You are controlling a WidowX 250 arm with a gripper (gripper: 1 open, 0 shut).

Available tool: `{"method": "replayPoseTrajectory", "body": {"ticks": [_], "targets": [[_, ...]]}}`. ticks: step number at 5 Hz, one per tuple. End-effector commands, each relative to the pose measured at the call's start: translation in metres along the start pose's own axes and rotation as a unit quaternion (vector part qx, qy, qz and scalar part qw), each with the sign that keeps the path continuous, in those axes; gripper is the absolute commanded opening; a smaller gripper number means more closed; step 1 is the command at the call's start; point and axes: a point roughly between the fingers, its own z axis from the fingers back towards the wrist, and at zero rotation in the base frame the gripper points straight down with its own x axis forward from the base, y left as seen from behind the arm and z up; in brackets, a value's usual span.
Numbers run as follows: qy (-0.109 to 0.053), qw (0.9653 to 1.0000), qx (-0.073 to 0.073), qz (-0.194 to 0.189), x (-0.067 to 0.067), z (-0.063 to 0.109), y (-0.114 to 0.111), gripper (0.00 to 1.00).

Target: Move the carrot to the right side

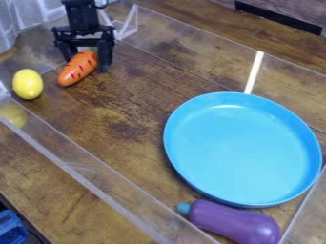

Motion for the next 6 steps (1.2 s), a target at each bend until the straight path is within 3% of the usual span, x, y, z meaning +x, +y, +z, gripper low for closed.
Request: {"method": "replayPoseTrajectory", "body": {"ticks": [1,3,6], "targets": [[-0.011,0.9998,-0.002,0.019,-0.001,0.020,-0.001,1.00],[-0.007,0.9998,-0.001,0.019,-0.003,0.012,0.002,1.00],[0.012,0.9985,-0.002,-0.053,0.011,0.011,0.006,1.00]]}}
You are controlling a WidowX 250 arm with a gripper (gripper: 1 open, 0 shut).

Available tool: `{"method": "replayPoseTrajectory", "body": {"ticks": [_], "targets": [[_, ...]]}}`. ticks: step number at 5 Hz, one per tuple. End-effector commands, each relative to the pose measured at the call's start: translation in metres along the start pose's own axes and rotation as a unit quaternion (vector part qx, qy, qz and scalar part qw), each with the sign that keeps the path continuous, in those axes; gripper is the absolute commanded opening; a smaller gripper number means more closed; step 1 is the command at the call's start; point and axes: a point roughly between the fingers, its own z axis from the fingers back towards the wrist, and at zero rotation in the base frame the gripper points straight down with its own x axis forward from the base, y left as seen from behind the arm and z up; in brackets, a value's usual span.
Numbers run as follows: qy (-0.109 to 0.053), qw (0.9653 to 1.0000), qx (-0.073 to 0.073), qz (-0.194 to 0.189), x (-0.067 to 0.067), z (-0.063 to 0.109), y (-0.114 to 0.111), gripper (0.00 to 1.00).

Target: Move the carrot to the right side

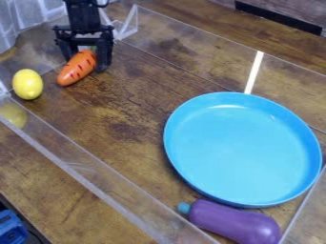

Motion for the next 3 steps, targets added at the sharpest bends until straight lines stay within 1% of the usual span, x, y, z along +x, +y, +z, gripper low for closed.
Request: {"method": "replayPoseTrajectory", "body": {"ticks": [1,2,3], "targets": [[-0.009,0.9998,-0.001,-0.020,0.0033,0.0058,0.0027,1.00],[-0.009,0.9998,-0.001,-0.018,0.0063,0.0051,0.0001,0.00],[-0.011,0.9997,0.004,-0.022,0.0063,0.0134,-0.0069,0.00]]}}
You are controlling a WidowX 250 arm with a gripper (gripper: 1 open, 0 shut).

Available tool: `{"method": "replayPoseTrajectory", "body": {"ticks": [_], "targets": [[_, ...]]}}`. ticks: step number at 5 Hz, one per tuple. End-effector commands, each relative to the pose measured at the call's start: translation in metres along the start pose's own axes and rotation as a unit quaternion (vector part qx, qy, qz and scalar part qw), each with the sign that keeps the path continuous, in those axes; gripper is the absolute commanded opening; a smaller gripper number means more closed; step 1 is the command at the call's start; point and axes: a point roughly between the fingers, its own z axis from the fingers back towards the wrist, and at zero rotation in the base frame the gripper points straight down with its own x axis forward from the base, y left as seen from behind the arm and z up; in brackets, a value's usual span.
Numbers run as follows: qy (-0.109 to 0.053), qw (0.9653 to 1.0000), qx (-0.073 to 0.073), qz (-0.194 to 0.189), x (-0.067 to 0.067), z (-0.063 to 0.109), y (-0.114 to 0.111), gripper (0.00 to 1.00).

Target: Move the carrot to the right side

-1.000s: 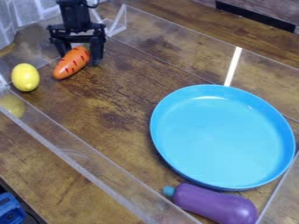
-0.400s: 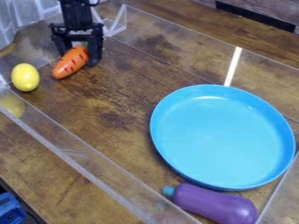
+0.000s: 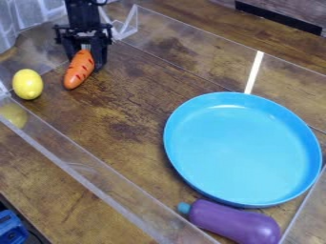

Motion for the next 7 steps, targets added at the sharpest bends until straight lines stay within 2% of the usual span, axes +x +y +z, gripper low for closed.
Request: {"method": "replayPoseTrajectory", "body": {"ticks": [1,2,4,5,7], "targets": [[-0.019,0.9998,0.006,0.003,-0.002,0.019,-0.009,0.00],[-0.023,0.9996,0.009,0.015,-0.008,0.026,-0.011,0.00],[-0.031,0.9991,0.017,0.026,-0.028,0.036,-0.032,0.00],[-0.040,0.9988,0.014,0.025,-0.025,0.045,-0.037,0.00],[-0.048,0.9982,0.011,0.033,-0.020,0.051,-0.040,0.00]]}}
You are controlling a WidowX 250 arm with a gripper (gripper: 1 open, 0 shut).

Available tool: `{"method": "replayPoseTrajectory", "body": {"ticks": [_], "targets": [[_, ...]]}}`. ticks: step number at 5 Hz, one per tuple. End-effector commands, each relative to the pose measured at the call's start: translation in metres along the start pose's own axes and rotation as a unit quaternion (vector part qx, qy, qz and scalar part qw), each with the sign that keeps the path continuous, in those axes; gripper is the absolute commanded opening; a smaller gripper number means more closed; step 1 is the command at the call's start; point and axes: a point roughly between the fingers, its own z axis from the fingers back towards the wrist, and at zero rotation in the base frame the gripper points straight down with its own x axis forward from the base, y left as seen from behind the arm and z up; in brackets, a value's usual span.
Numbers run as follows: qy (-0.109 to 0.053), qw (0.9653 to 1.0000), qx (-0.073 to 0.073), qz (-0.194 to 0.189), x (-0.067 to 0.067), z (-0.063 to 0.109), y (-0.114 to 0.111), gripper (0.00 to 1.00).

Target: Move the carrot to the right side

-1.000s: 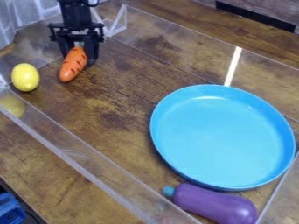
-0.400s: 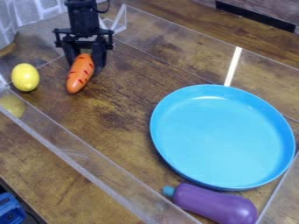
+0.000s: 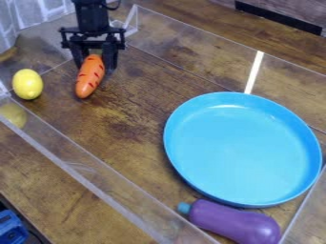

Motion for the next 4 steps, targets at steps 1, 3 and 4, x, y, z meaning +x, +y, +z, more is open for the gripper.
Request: {"method": "replayPoseTrajectory", "body": {"ticks": [1,3,4], "targets": [[-0.064,0.9979,-0.002,0.002,0.001,0.056,-0.015,0.00],[-0.070,0.9974,-0.006,-0.012,-0.012,0.080,-0.029,0.00],[-0.070,0.9960,-0.012,-0.055,-0.017,0.099,-0.052,0.00]]}}
